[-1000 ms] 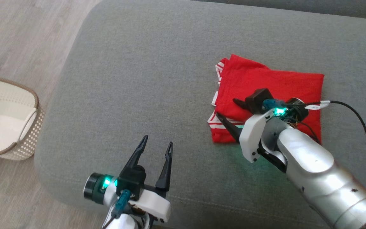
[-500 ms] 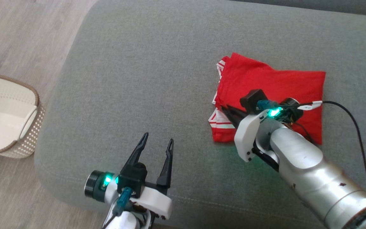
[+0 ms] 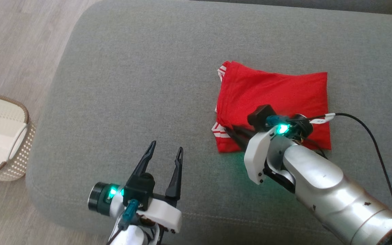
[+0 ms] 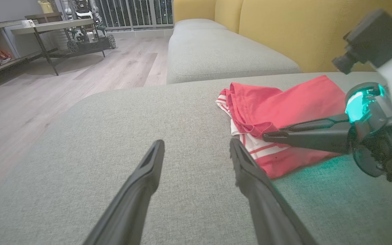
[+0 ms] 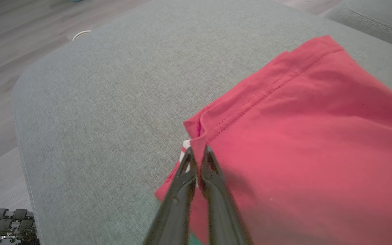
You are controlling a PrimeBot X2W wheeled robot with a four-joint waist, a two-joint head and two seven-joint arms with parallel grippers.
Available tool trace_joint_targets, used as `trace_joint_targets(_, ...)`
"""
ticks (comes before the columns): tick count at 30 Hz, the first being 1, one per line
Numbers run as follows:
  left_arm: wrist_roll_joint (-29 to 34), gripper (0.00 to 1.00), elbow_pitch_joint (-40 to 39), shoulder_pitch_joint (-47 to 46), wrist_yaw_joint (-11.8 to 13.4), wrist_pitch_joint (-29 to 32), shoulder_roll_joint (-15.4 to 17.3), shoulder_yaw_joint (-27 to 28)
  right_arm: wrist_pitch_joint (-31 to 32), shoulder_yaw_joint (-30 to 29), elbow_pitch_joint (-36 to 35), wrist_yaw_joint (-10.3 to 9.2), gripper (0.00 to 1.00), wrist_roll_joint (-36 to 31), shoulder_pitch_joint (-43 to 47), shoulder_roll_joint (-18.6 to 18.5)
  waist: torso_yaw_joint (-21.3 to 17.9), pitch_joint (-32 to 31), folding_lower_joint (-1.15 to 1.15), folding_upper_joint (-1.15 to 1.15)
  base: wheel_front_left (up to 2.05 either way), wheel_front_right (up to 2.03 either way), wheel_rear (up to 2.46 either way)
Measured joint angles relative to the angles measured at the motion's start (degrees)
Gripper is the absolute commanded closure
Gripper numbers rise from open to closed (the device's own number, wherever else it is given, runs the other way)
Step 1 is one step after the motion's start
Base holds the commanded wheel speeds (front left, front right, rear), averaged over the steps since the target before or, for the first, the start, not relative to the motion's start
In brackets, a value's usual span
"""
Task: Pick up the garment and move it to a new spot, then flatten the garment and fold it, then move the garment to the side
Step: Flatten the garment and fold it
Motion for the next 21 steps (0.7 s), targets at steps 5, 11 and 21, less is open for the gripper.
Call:
trace_joint_targets(5,0.0,0.0,0.03,0.0,0.0,0.0,0.0,0.18,-3.76,-3.24,-0.63,0.0,0.0,0.99,0.16,-0.01,-0.59,-0.55,0.0,0.0,0.0,0.0,0.0)
trace_joint_targets(11,0.0,0.0,-1.01,0.96,0.88,0.0,-0.02,2.09,-10.01,-14.67,-1.05,0.0,0.0,-1.67,1.75,-2.45,-1.65,-2.54,0.0,0.0,0.0,0.0,0.0)
trace_joint_targets(21,-0.6,0.0,-5.93,5.44,1.94,0.0,0.0,7.65,-10.53,-47.75,-23.57,0.0,0.0,-21.08,23.07,-0.96,-5.56,-6.48,0.0,0.0,0.0,0.0,0.0)
